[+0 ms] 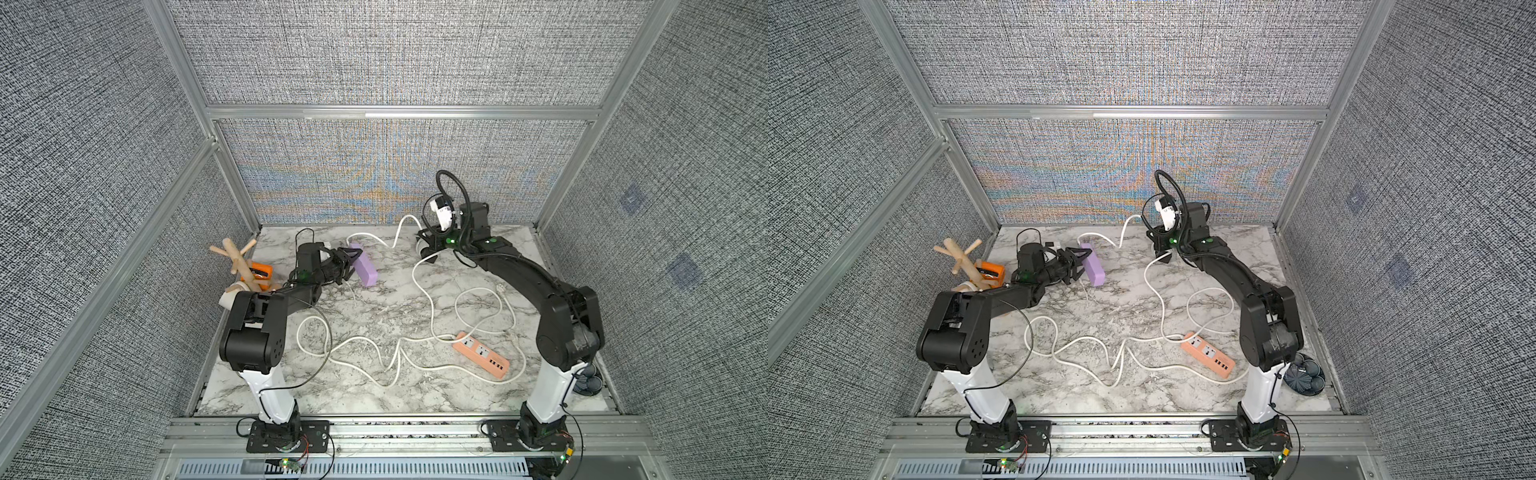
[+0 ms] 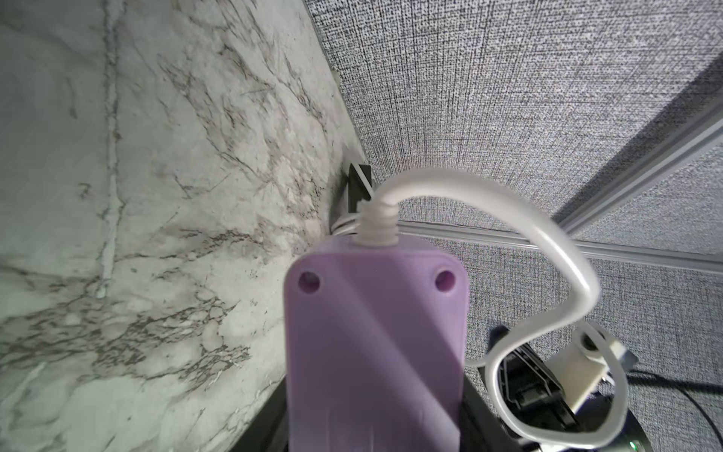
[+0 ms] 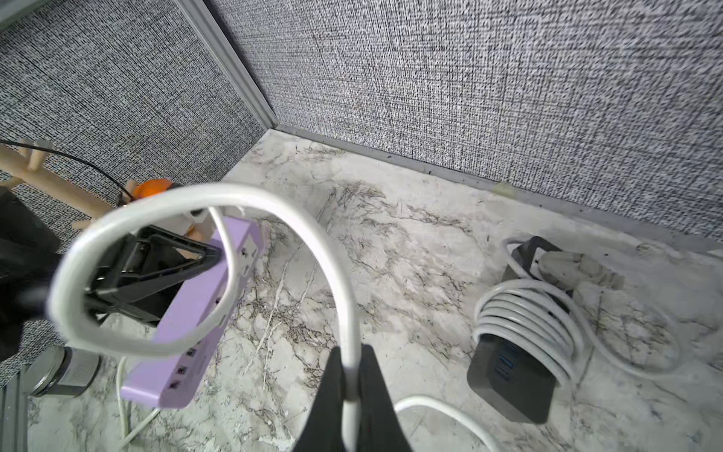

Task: Unwrap the cord wrapped around the power strip
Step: Unwrap the power cord from the power strip.

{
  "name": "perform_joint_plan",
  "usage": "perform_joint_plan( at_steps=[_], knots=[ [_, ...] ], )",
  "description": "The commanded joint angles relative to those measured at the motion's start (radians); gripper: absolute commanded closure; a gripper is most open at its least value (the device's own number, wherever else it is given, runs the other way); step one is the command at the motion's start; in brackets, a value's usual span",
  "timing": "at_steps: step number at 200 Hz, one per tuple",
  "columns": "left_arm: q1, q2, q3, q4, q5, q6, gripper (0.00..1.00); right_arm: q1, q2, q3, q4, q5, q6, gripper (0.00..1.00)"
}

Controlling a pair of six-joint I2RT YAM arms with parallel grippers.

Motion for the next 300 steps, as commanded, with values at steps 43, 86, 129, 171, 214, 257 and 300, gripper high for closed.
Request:
perform_joint_plan(
  at_steps=[43,86,129,171,214,257,300],
  knots=[
    [-0.001,-0.037,-0.052,0.32,0.107,-0.221,0.99,0.056,0.162,0.148,-0.158,0.006,-0.008,0.89],
    [-0.002,-0.019,-0.044,0.287,0.073,-0.208,1.0,0.026,0.106,0.127,-0.203,-0.002,-0.019,0.44],
    [-0.002,0.014,-0.016,0.25,0.053,-0.179,1.0,-0.021,-0.033,0.021,-0.296,-0.058,-0.111,0.3],
    [-0.006,0.015,-0.014,0.154,-0.002,-0.151,1.0,0.016,-0.132,-0.045,-0.343,-0.204,-0.141,0.31],
    [-0.026,0.032,-0.052,0.191,-0.073,-0.236,1.0,0.157,-0.121,0.007,-0.306,-0.176,-0.072,0.34],
    [-0.04,-0.019,-0.044,0.123,-0.084,-0.169,1.0,0.222,-0.03,0.105,-0.314,-0.107,-0.052,0.33],
    [-0.046,-0.06,-0.018,0.078,-0.093,-0.117,1.0,0.256,0.049,0.184,-0.298,-0.121,0.004,0.32]
  ],
)
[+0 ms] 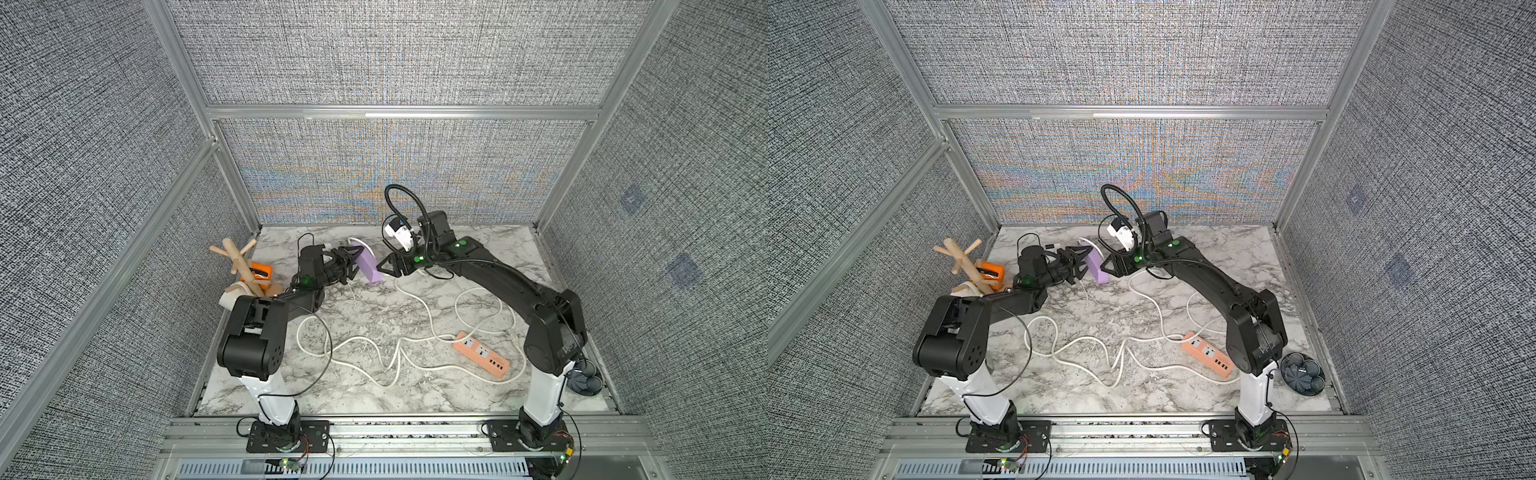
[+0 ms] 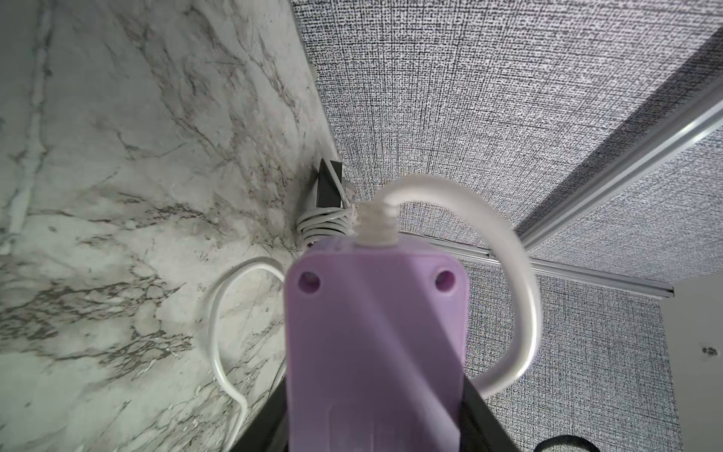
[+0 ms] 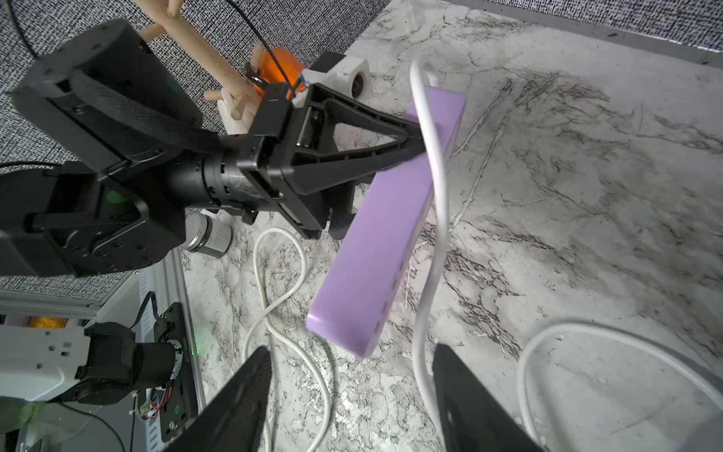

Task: Unwrap the cord wrapped around the power strip
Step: Unwrap the power cord from the power strip.

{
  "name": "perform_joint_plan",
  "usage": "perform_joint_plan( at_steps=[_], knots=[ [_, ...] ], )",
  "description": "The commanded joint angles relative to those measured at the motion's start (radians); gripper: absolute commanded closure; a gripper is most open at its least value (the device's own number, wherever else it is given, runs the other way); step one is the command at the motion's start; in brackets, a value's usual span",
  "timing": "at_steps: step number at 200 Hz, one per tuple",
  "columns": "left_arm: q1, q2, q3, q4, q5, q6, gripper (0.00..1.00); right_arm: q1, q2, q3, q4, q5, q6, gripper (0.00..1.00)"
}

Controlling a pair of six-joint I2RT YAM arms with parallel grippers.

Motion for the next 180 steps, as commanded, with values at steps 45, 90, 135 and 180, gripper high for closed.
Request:
perform_joint_plan(
  at_steps=[45,90,135,180],
  knots=[
    [-0.013,-0.021,0.039,0.007,-0.023,0.039,1.0,0.032,0.094,0.078,0.045,-0.017,0.079,0.33],
    [-0.025,-0.007,0.045,0.072,-0.027,0.007,1.0,0.03,0.118,0.086,0.04,0.017,0.078,0.43],
    [-0.027,-0.001,0.041,0.077,-0.008,0.023,0.98,0.013,0.105,0.113,0.009,0.035,0.024,0.76],
    [-0.025,0.033,0.021,0.115,0.008,-0.002,0.44,0.002,0.05,0.118,-0.083,0.195,-0.158,0.87]
  ],
)
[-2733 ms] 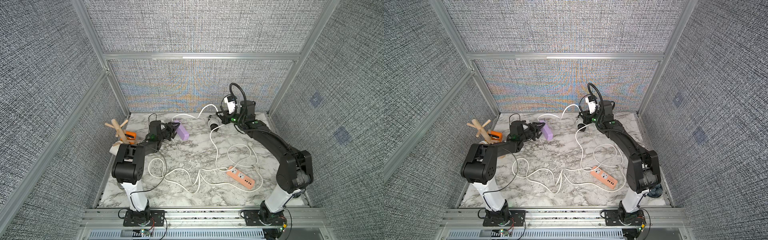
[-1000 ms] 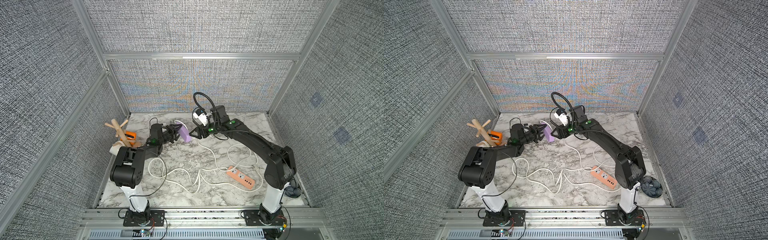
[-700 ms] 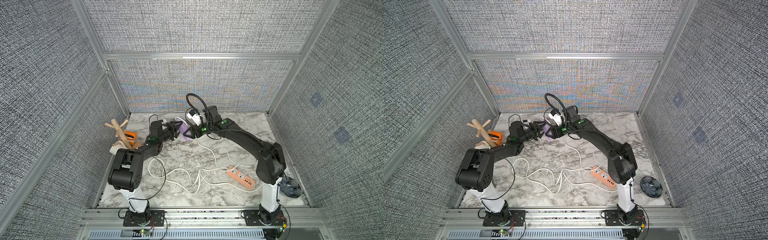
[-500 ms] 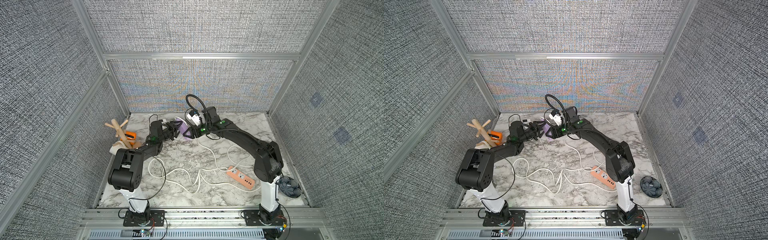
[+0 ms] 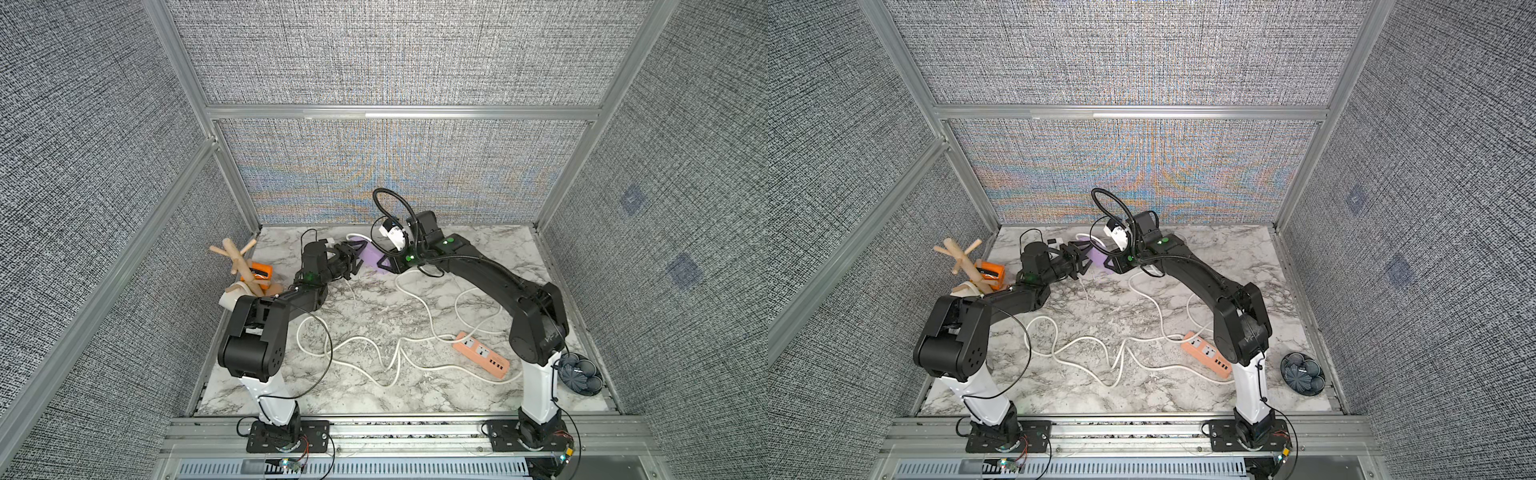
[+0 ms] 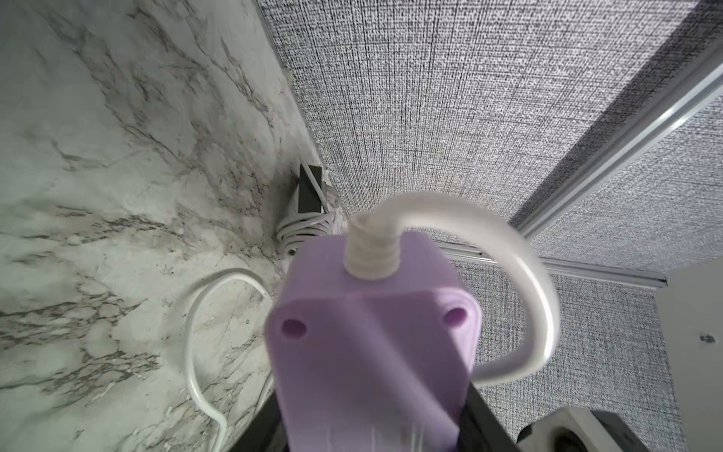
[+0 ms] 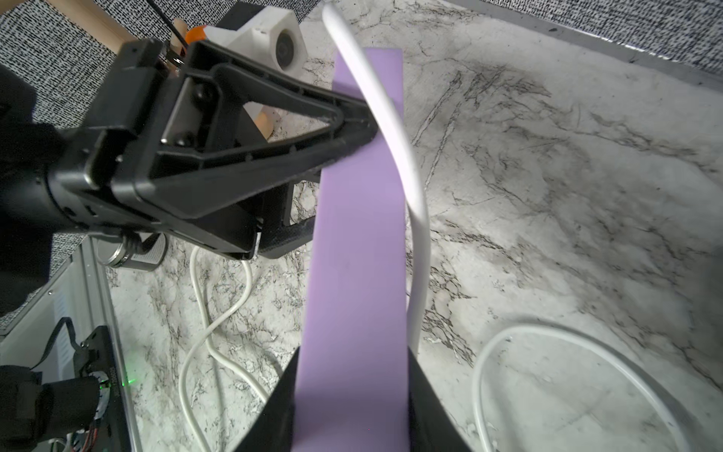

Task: Unwrap the cord wrapped around the power strip
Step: Unwrap the power cord from the power strip.

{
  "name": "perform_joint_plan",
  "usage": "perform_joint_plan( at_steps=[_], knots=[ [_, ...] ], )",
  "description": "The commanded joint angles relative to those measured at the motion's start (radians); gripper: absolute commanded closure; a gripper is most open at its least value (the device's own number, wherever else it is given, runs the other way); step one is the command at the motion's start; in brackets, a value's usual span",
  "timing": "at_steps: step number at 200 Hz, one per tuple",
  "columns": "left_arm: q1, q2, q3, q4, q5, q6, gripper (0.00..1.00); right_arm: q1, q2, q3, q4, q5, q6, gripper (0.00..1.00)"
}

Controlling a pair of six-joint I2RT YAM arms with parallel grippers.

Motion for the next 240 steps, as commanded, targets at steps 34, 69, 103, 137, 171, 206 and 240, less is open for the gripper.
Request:
perform_joint_plan(
  at_steps=[34,69,103,137,171,206,240],
  knots=[
    [0.004,0.06,0.009,0.123,0.059,-0.034,0.35,0.007,-0.044,0.015,-0.062,0.223,-0.221,0.92],
    [0.002,0.093,0.021,0.142,0.089,-0.049,0.3,0.032,-0.083,-0.055,0.004,0.265,-0.297,0.93],
    [0.001,0.134,0.023,0.215,0.102,-0.098,0.27,0.07,-0.085,-0.078,0.041,0.271,-0.353,0.93],
    [-0.001,0.166,0.02,0.283,0.106,-0.143,0.42,0.086,-0.066,-0.064,0.037,0.245,-0.364,0.92],
    [-0.001,0.197,0.02,0.352,0.106,-0.186,0.78,0.09,-0.052,-0.052,-0.002,0.233,-0.345,0.84],
    [0.002,0.238,0.034,0.387,0.117,-0.163,1.0,0.051,-0.063,-0.019,-0.085,0.068,-0.301,0.44],
    [0.013,0.288,0.117,0.441,0.193,-0.063,1.0,-0.06,-0.088,-0.014,-0.149,-0.256,-0.185,0.18]
  ],
)
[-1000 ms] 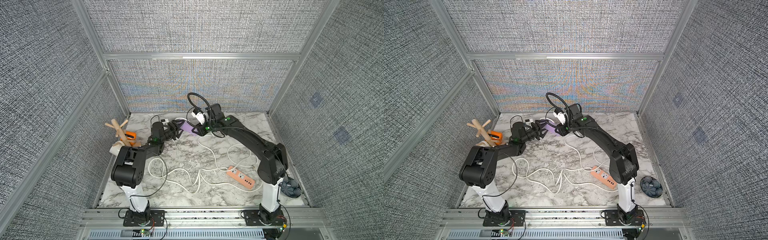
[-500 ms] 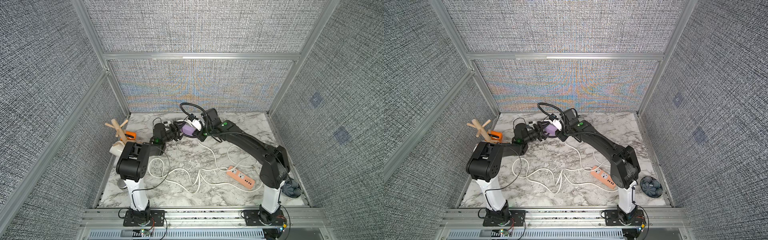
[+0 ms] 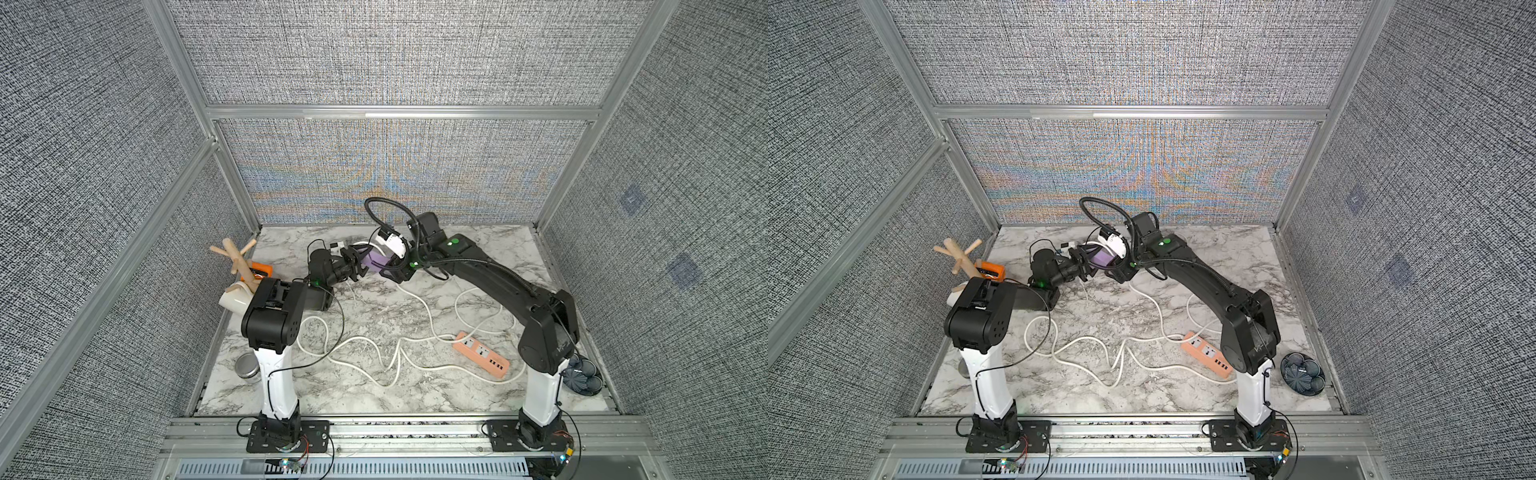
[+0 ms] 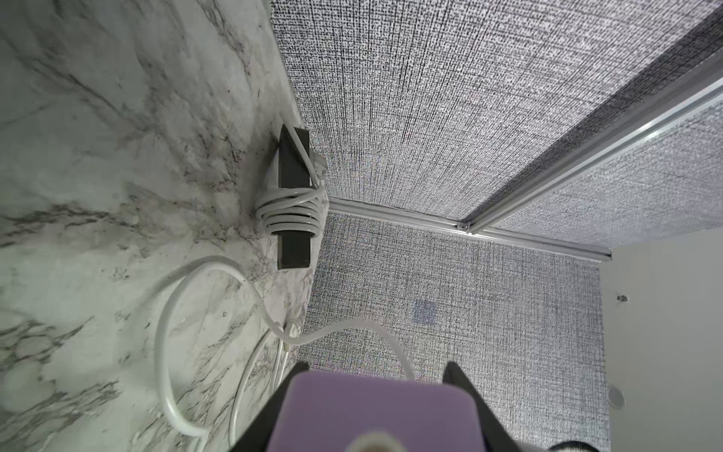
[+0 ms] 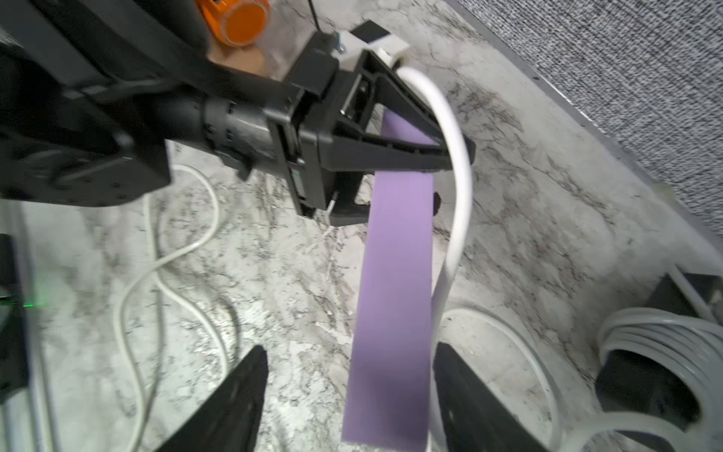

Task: Unwrap the cord wrapped around the power strip
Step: Unwrap the power cord from the power strip.

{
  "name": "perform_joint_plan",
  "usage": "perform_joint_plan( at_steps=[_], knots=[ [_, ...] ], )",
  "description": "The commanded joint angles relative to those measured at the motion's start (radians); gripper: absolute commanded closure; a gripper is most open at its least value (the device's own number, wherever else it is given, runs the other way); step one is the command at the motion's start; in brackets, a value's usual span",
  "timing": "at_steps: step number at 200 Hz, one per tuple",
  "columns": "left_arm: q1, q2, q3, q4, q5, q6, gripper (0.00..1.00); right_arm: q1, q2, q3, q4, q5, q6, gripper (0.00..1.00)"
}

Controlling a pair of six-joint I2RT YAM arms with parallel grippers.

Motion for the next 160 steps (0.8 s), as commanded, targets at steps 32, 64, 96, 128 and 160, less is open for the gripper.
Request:
perform_joint_plan(
  at_steps=[32,64,96,128,160],
  knots=[
    [0.009,0.08,0.139,0.236,0.127,0.088,1.0,-0.123,-0.06,-0.082,-0.01,-0.432,0.162,0.13],
    [0.007,0.102,0.211,0.325,0.193,0.047,1.0,-0.138,-0.073,-0.141,0.022,-0.491,0.211,0.17],
    [0.001,0.057,0.222,0.282,0.249,0.087,1.0,-0.151,-0.04,-0.156,0.052,-0.495,0.237,0.24],
    [-0.001,0.026,0.207,0.228,0.285,0.125,1.0,-0.192,-0.003,-0.147,0.139,-0.486,0.276,0.23],
    [-0.011,0.01,0.19,0.228,0.319,0.137,1.0,-0.214,0.044,-0.077,0.222,-0.487,0.366,0.25]
  ],
)
